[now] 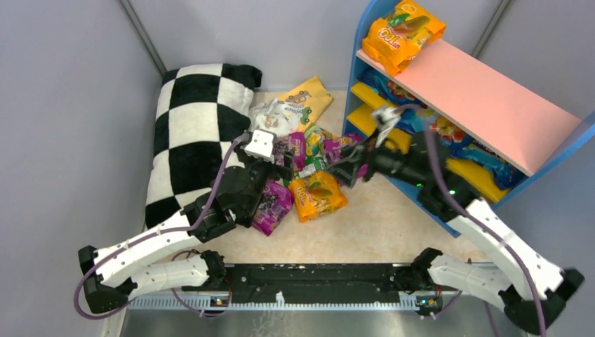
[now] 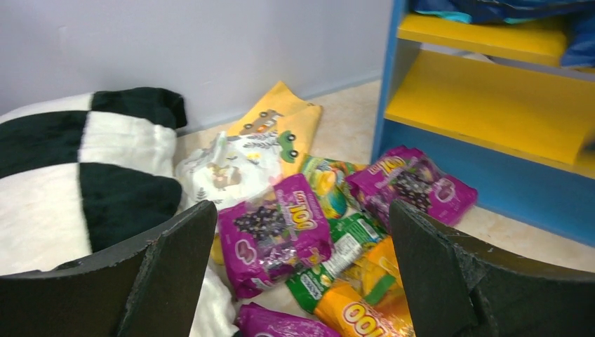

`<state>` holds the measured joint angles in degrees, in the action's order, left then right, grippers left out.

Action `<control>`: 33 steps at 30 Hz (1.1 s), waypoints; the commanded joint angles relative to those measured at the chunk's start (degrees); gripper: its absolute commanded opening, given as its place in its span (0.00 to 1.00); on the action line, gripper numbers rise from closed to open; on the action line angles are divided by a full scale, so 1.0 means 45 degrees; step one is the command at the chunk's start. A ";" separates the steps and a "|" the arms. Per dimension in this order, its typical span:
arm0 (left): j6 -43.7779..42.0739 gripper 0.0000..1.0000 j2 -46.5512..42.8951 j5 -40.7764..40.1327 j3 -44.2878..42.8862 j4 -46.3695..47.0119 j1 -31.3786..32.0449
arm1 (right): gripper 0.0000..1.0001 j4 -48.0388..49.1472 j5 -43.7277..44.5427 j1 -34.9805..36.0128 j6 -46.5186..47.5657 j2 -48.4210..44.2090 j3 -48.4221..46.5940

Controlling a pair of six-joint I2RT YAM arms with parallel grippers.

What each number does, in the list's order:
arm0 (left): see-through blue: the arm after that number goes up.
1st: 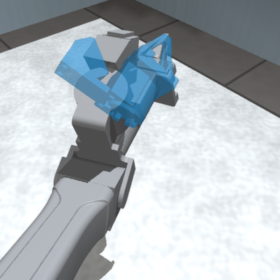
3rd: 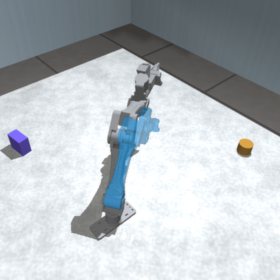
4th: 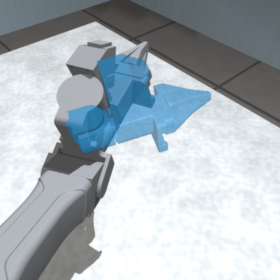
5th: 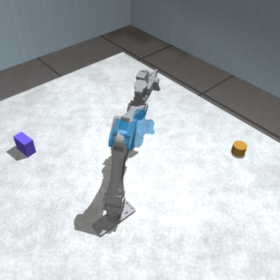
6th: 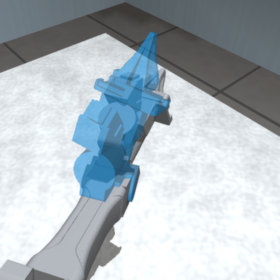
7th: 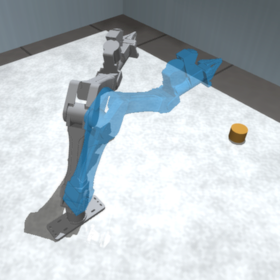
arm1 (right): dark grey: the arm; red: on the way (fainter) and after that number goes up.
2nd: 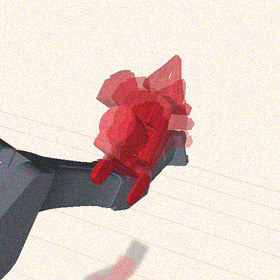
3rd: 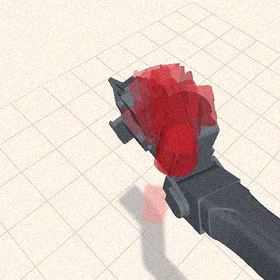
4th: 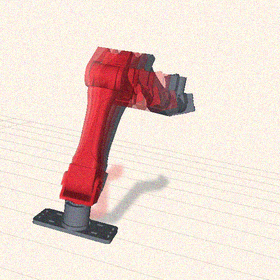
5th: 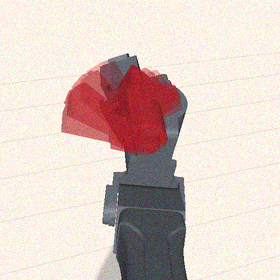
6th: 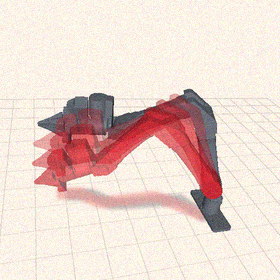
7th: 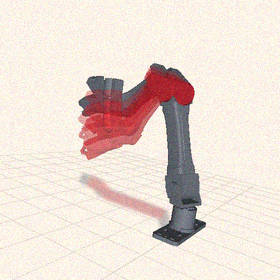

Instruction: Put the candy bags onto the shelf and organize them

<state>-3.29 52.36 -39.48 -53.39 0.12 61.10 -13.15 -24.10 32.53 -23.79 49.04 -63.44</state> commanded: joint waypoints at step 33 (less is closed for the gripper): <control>-0.0639 0.98 0.0385 -0.1329 -0.0165 0.0704 -0.0033 | 0.70 0.3895 0.2796 0.2772 -0.1370 0.5143 0.6596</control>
<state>-6.94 54.15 -45.87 -51.64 3.16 61.04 2.37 -8.21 40.47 -25.36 76.95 -36.29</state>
